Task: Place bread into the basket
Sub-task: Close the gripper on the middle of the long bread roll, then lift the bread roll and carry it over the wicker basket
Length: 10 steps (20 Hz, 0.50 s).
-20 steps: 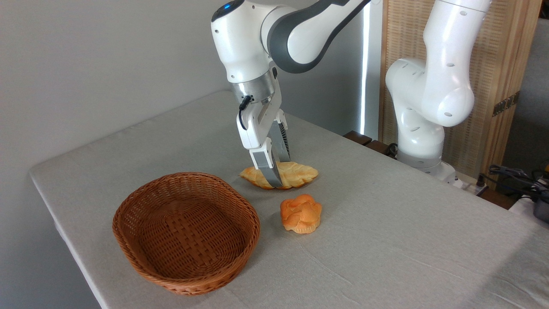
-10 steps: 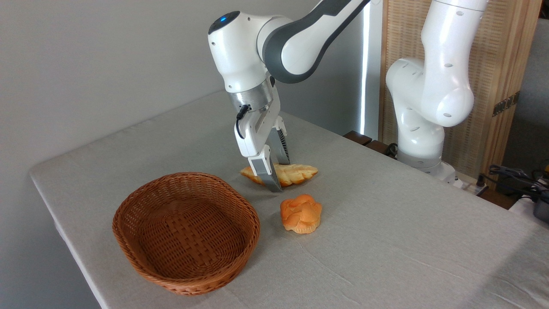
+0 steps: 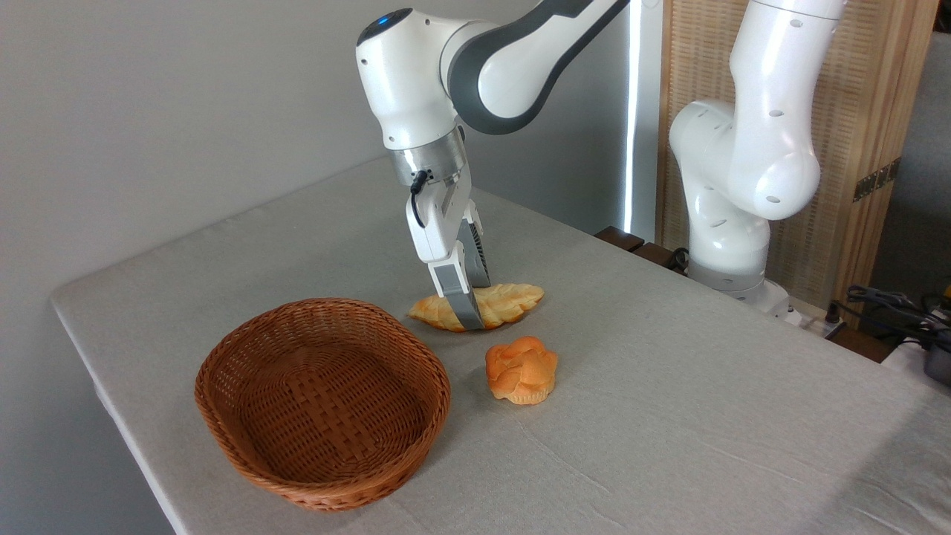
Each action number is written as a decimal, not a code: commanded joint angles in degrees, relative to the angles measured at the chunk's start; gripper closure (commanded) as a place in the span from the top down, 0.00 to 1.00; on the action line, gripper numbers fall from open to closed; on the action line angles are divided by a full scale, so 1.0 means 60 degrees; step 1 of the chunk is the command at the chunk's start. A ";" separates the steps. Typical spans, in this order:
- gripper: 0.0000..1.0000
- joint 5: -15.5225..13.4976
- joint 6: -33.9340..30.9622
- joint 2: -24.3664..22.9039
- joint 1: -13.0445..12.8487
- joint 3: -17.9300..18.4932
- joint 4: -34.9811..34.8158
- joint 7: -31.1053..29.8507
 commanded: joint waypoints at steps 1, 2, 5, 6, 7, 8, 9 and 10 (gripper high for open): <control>0.27 0.0275 0.0183 0.0312 -0.0108 0.0072 0.0057 -0.0369; 0.27 0.0275 0.0183 0.0313 -0.0108 0.0072 0.0042 -0.0442; 0.27 0.0275 0.0212 0.0444 -0.0094 0.0086 0.0042 -0.0457; 0.25 0.0275 0.0241 0.0517 -0.0094 0.0101 0.0042 -0.0457; 0.21 0.0275 0.0300 0.0576 -0.0094 0.0130 0.0071 -0.0457; 0.19 0.0275 0.0300 0.0576 -0.0094 0.0145 0.0072 -0.0457; 0.19 0.0275 0.0286 0.0576 -0.0065 0.0160 0.0072 -0.0472; 0.19 0.0275 0.0271 0.0562 -0.0064 0.0145 0.0072 -0.0486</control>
